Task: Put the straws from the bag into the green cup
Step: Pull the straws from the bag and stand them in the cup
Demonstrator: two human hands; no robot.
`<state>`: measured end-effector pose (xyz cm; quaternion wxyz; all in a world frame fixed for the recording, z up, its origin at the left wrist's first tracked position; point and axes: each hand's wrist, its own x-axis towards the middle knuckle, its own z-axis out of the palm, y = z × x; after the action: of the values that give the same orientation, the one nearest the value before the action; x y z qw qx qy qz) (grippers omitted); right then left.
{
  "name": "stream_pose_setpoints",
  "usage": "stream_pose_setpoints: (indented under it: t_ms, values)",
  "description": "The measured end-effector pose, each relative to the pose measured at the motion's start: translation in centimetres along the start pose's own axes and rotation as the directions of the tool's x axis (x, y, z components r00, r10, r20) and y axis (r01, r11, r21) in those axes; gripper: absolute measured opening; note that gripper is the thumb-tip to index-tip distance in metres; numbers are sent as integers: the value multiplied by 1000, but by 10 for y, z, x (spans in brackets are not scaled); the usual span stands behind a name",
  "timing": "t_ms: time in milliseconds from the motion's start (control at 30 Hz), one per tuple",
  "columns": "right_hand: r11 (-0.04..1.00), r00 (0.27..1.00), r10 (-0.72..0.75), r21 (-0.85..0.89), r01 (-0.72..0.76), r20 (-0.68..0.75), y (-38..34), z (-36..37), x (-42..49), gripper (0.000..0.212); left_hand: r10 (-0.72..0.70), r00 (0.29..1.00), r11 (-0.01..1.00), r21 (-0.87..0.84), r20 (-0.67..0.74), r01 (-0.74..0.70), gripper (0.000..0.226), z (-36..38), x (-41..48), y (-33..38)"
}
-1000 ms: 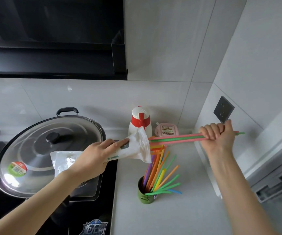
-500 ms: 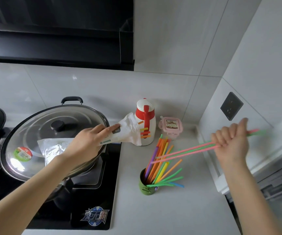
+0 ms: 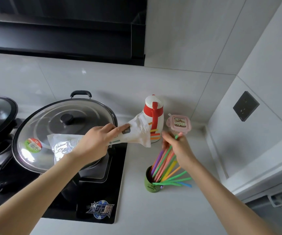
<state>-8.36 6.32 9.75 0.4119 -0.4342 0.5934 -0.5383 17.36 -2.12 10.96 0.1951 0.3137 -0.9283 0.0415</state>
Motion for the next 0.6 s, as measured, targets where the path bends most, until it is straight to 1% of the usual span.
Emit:
stream_pose_setpoints:
  t_ms: [67,100,133,167,200,233,267,300,333,367,400,433,500,567,600]
  values:
    - [995,997,-4,97,12,-74,-7,-9,1,23,16,1000,1000,11,-23,-16,95,1,-1,3]
    - [987,992,-12,157,32,-125,-9,-14,1,21,30,999,999,13,-28,-30,95,2,-2,4]
    - [984,986,-31,167,59,-163,-10,-17,0,20,43,999,999,15,-25,-43,96,3,-2,5]
    - [993,983,-56,97,73,-172,-10,-19,0,21,51,999,999,19,-17,-50,96,4,-2,6]
    - [997,988,-72,-42,67,-137,-8,-20,-2,22,52,999,998,22,-10,-52,96,5,-3,6]
    - [976,996,-67,-213,52,-65,-4,-19,-4,24,50,999,999,20,-3,-50,97,7,-3,6]
    - [927,998,-62,-371,58,0,1,-19,-7,24,47,999,999,11,6,-47,98,8,-2,6]
    - [866,994,-107,-490,102,18,3,-20,-10,22,46,999,999,1,16,-46,98,9,-2,7]
    - [809,976,-217,-562,175,-9,5,-24,-11,21,47,999,999,-4,24,-47,98,10,-3,8]
    - [772,937,-345,-584,251,-53,4,-28,-13,23,53,998,999,-3,26,-52,98,11,-4,10]
    - [762,894,-438,-566,315,-92,0,-31,-15,27,63,998,998,-3,26,-63,98,11,-4,11]
    - [781,878,-463,-523,341,-119,-6,-31,-17,30,75,997,997,-6,26,-75,97,10,-3,12]
    - [848,906,-407,-417,326,-118,-14,-24,-21,33,92,996,996,-11,16,-92,97,7,2,13]
    - [899,938,-304,-377,224,-168,-17,-11,-22,30,99,995,995,-15,-10,-99,96,1,10,16]
    - [937,946,-240,-308,166,-219,-18,-6,-20,30,99,995,995,-19,-26,-99,96,-2,14,17]
